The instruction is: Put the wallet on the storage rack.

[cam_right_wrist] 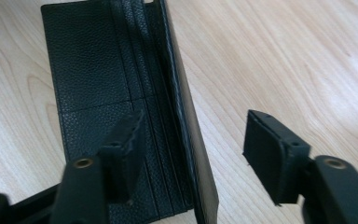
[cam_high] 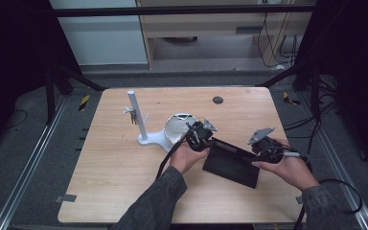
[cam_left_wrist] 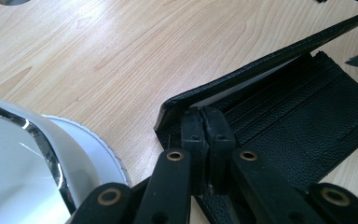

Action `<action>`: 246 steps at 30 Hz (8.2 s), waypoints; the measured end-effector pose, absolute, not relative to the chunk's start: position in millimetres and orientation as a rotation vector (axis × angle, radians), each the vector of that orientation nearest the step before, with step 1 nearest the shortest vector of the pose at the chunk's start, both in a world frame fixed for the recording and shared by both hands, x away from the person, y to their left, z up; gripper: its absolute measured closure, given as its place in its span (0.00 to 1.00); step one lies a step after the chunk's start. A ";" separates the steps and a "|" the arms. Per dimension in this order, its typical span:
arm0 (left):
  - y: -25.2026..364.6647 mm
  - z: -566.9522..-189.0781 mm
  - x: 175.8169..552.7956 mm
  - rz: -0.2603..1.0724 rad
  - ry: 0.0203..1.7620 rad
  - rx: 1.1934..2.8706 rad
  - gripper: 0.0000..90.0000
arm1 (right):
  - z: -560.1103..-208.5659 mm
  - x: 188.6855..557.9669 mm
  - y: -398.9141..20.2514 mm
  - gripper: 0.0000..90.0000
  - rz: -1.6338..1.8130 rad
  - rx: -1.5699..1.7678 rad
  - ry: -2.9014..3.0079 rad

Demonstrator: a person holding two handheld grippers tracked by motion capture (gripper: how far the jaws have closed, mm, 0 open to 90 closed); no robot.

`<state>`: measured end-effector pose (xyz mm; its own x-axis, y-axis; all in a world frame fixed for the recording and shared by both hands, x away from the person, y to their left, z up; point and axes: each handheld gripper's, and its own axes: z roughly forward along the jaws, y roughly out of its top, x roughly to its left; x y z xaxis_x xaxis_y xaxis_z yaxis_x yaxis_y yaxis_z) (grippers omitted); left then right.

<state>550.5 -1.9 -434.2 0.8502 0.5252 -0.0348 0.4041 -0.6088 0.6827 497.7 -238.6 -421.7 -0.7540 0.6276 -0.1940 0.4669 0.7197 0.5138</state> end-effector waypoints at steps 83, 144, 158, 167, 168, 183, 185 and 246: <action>83.6 -368.5 506.7 0.343 0.565 2.175 0.07 | -356.2 472.9 -238.9 0.95 0.944 0.664 2.262; 59.1 -321.1 537.6 0.192 0.502 2.246 0.89 | -372.6 468.0 -214.6 0.79 1.134 0.587 2.197; 86.3 -275.2 540.6 0.311 0.567 2.274 0.89 | -440.6 458.0 -212.4 0.11 1.094 0.926 2.176; 112.3 -250.2 540.8 0.371 0.613 2.295 0.89 | -482.0 467.5 -220.7 0.09 0.982 1.216 2.078; 113.7 -248.7 540.9 0.375 0.616 2.296 0.89 | -485.3 468.0 -222.7 0.08 0.970 1.238 2.071; 120.4 -242.0 539.4 0.417 0.618 2.363 0.89 | -507.6 471.6 -228.0 0.08 0.902 1.351 2.109; 118.9 -244.3 539.8 0.421 0.616 2.373 0.89 | -509.3 472.1 -227.7 0.08 0.887 1.347 2.123; 97.6 -300.2 573.5 0.467 0.713 2.361 0.75 | -512.2 470.9 -228.2 0.07 0.925 1.367 2.133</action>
<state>573.5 97.6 -300.2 0.7916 0.5927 0.1486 0.3731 -0.6614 0.6507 470.9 -228.2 -512.2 -0.4137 0.9104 -0.0093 0.6153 0.2871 0.7342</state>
